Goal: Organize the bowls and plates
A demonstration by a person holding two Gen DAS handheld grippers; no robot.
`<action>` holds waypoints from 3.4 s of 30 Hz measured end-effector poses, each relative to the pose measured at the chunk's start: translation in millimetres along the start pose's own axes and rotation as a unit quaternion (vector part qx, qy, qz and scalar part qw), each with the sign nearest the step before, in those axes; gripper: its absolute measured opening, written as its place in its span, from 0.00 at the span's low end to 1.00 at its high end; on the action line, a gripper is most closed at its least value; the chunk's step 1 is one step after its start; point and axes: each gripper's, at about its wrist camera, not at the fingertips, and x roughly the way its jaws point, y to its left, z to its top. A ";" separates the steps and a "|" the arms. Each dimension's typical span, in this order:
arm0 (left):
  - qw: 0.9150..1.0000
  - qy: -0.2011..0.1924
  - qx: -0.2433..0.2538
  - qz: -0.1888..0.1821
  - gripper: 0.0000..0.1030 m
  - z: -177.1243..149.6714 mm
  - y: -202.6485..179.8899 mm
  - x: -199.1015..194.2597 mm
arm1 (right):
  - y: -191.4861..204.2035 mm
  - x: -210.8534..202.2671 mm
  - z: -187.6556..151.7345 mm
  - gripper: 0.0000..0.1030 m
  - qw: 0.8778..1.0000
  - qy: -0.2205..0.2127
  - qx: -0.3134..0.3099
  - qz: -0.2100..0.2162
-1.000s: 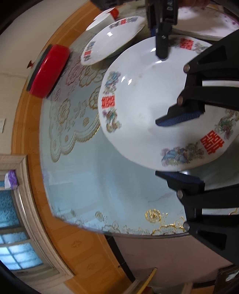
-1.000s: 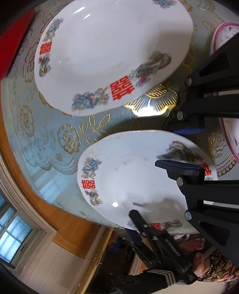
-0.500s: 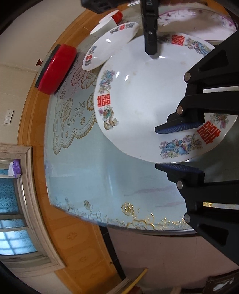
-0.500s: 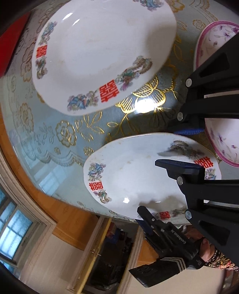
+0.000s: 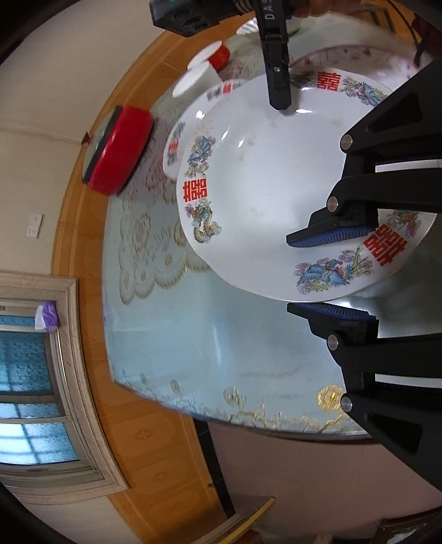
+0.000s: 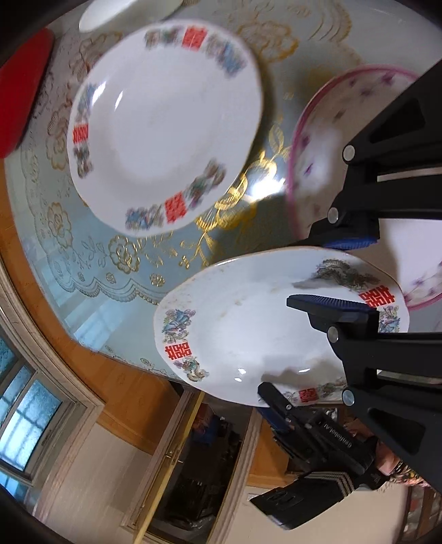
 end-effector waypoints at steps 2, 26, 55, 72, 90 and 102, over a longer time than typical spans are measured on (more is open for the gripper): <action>1.000 -0.001 0.002 -0.012 0.30 -4.1 -12.4 -4.6 | -5.4 -11.6 -8.6 0.22 1.000 -0.004 -0.003 -0.005; 0.997 0.042 0.039 -0.044 0.30 -59.4 -121.6 3.1 | -96.5 -51.9 -82.0 0.24 0.997 0.012 0.076 -0.032; 0.997 0.013 0.077 0.010 0.43 -69.5 -141.5 0.5 | -99.0 -66.3 -83.8 0.25 0.996 0.023 0.053 -0.061; 0.997 0.018 0.075 -0.009 0.57 -70.5 -143.6 -1.6 | -100.3 -74.5 -87.1 0.25 0.996 0.011 0.057 -0.064; 0.999 0.013 -0.023 -0.035 0.88 -20.7 -114.3 -3.5 | -95.7 -88.9 -72.2 0.26 0.996 -0.042 0.048 -0.062; 0.992 0.043 -0.116 -0.036 0.91 26.4 -87.5 30.2 | -104.9 -92.5 -48.7 0.54 0.993 -0.091 0.009 -0.076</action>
